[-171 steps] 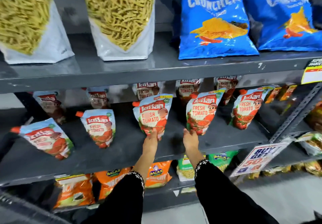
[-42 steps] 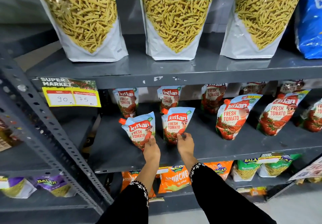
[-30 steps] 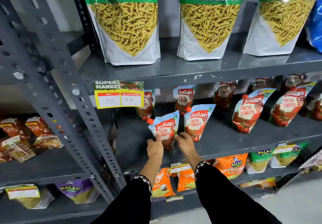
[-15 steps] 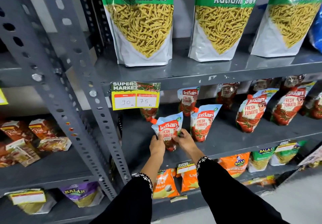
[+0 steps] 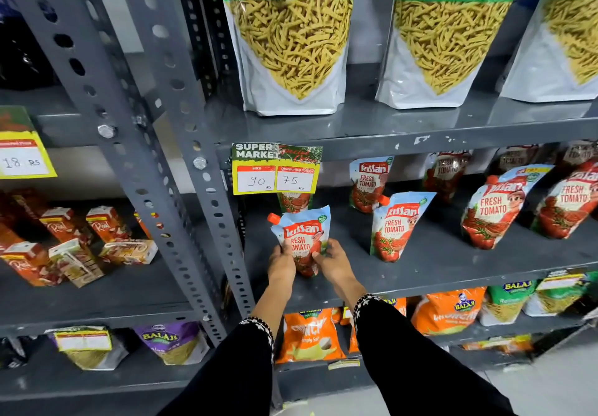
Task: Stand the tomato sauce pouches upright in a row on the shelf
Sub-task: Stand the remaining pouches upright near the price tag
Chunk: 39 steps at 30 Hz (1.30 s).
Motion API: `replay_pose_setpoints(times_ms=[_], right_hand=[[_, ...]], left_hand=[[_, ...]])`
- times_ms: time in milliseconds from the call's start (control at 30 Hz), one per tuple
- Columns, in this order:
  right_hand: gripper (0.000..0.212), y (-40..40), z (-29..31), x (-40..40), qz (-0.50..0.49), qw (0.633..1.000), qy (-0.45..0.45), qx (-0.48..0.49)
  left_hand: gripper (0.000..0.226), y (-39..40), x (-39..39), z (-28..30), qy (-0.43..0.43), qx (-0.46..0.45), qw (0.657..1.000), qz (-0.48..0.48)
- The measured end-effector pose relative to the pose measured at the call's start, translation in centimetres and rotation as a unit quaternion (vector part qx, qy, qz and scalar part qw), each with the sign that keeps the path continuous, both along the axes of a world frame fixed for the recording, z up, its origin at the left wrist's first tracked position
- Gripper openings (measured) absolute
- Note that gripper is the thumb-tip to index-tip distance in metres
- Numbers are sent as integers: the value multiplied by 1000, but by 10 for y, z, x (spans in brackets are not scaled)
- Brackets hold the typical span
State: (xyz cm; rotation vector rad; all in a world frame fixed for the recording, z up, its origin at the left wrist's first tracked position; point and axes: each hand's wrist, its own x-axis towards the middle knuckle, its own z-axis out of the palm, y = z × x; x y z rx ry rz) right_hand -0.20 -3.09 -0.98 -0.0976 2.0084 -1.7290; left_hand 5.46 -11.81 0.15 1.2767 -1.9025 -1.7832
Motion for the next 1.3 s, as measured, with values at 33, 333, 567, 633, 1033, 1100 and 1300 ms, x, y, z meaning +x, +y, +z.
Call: replay_pose_setpoints(times_ms=[33,333,567,633,1033,1100,1300], right_hand=[[32,1,0,0,1,1000,0,2],[40,-2,4,4,1,998,45,50],[43,-1,5,-5,23,997,47,59],[44,-1,5,-6,25,997,38,57],[51,5,17,-2,48,996,11,81],[59,10,21,1,46,992,20,116],[74,39,31,12,81,977,91,173]], left_hand=[[54,0,0,0,2,3,1000,1],[52,-1,-3,-4,13,34,999,13],[51,-6,-10,-3,17,39,999,7],[51,-7,-11,-4,18,43,999,2],[55,2,5,0,13,20,998,-59],[59,7,10,-1,8,-5,999,-54],[42,38,24,13,25,-113,993,-39]])
